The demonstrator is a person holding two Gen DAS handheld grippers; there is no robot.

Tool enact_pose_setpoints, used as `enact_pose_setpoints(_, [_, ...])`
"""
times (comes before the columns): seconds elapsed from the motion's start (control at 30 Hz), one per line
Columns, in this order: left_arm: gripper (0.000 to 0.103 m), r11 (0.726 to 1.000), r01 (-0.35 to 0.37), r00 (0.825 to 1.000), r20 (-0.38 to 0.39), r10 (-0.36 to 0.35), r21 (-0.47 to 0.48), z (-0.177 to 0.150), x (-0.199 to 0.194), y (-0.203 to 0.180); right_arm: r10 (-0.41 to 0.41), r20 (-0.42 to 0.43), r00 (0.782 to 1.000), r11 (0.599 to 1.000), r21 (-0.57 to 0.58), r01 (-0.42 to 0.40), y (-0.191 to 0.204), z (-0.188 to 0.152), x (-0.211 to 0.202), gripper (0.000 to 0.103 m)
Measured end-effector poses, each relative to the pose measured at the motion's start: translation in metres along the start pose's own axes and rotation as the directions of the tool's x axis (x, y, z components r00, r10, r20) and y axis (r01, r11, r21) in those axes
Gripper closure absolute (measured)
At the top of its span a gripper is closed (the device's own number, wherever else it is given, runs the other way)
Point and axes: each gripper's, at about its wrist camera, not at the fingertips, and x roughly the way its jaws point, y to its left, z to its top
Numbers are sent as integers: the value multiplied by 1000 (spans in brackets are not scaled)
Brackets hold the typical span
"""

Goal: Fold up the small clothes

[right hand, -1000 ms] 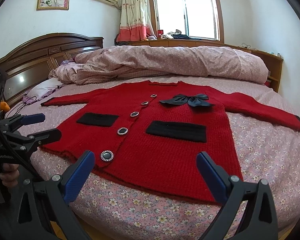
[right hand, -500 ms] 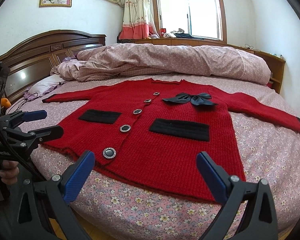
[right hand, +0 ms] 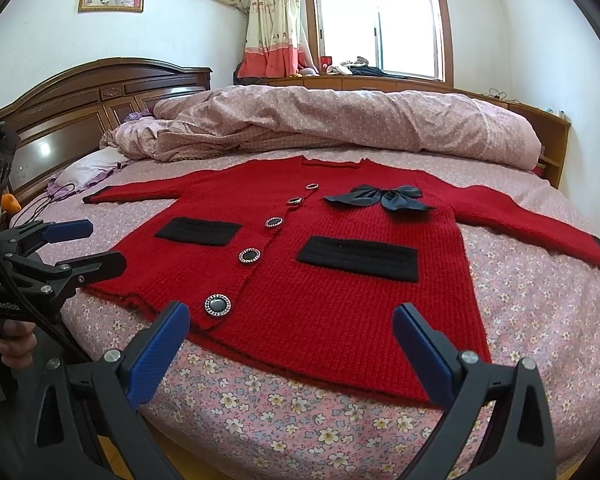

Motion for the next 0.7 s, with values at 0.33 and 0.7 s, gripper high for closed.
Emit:
enact_pose_setpoints(0.33, [4, 1000, 6, 1000, 0, -6, -9, 0, -2, 2, 4, -3, 1000, 1000, 0, -4, 1, 0, 1, 0])
enact_pose_setpoints(0.7, [4, 1000, 2, 1000, -1, -2, -12, 2, -2, 2, 4, -5, 1000, 1000, -5, -4, 1, -1, 3, 0])
